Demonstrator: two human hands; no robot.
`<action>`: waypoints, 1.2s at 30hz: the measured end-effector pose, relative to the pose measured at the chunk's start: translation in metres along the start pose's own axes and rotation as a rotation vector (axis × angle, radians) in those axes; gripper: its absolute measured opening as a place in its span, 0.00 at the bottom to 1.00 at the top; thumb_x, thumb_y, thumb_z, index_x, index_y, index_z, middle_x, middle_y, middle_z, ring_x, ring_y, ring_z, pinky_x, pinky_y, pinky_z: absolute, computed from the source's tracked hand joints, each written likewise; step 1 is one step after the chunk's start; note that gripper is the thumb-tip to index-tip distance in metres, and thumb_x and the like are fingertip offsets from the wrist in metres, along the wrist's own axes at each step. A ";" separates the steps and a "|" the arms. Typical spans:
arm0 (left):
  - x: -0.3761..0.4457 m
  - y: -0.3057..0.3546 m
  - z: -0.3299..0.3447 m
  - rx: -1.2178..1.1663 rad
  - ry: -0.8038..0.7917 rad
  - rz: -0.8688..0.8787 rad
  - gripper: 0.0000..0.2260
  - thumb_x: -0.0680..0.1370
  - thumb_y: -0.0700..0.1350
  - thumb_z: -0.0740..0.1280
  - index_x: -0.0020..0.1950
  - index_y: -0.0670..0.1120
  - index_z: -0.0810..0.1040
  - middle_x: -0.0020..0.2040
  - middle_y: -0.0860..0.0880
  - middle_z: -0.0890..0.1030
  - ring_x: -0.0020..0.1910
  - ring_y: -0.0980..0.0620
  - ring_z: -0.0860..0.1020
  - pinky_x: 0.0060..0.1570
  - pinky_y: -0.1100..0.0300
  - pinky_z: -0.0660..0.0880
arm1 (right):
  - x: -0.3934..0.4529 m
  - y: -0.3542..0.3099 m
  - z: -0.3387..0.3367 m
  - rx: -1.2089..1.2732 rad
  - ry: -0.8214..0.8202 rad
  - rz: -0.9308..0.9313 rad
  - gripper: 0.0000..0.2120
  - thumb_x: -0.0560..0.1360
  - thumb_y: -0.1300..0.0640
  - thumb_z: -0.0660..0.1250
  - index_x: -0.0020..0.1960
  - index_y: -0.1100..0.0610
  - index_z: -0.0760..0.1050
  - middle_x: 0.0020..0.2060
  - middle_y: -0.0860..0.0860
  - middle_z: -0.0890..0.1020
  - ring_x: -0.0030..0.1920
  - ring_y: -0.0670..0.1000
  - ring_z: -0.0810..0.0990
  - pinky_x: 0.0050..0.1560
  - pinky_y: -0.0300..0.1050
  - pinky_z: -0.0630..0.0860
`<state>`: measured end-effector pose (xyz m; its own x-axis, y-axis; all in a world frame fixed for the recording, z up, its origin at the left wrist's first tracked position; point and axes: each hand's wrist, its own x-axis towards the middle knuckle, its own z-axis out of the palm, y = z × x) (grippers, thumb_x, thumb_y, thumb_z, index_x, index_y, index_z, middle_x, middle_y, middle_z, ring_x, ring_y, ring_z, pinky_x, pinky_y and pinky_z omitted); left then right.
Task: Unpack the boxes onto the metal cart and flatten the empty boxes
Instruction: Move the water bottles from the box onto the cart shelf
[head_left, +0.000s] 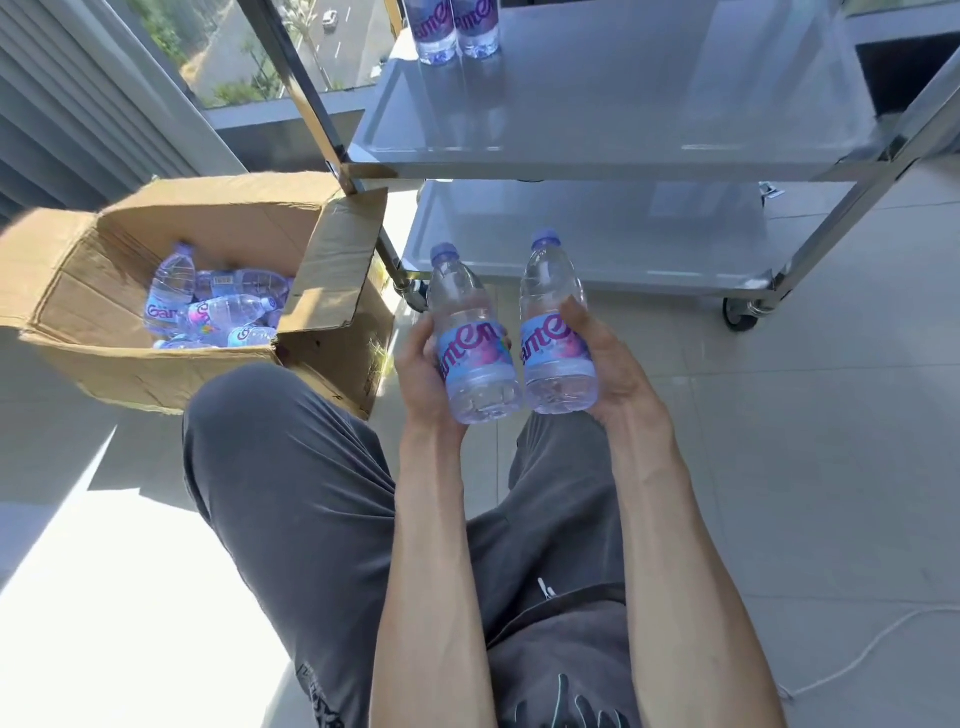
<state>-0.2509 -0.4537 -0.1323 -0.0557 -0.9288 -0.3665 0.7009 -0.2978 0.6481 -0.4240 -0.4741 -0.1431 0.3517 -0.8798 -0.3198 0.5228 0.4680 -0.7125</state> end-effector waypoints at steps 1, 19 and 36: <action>-0.001 0.000 0.003 -0.012 -0.005 -0.005 0.21 0.79 0.56 0.59 0.60 0.39 0.73 0.49 0.40 0.75 0.45 0.44 0.76 0.48 0.52 0.74 | 0.001 0.001 0.001 -0.001 -0.004 -0.002 0.31 0.66 0.43 0.78 0.60 0.63 0.78 0.52 0.63 0.81 0.49 0.60 0.81 0.55 0.56 0.79; 0.122 0.095 0.036 0.281 0.058 0.243 0.23 0.68 0.49 0.78 0.57 0.41 0.76 0.47 0.40 0.78 0.46 0.42 0.78 0.53 0.43 0.74 | 0.100 -0.095 0.056 -0.160 0.158 -0.158 0.21 0.66 0.55 0.76 0.51 0.69 0.79 0.40 0.63 0.83 0.37 0.59 0.83 0.40 0.51 0.80; 0.313 0.219 0.070 0.675 0.252 0.629 0.28 0.62 0.48 0.76 0.62 0.48 0.80 0.48 0.51 0.85 0.47 0.49 0.84 0.52 0.44 0.81 | 0.315 -0.169 0.097 -0.793 0.365 -0.752 0.20 0.66 0.57 0.75 0.58 0.56 0.79 0.48 0.47 0.84 0.48 0.46 0.83 0.48 0.41 0.79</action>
<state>-0.1643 -0.8255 -0.0586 0.4012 -0.9108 0.0979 -0.0116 0.1018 0.9947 -0.3262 -0.8218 -0.0629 -0.1557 -0.9463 0.2832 -0.1759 -0.2556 -0.9506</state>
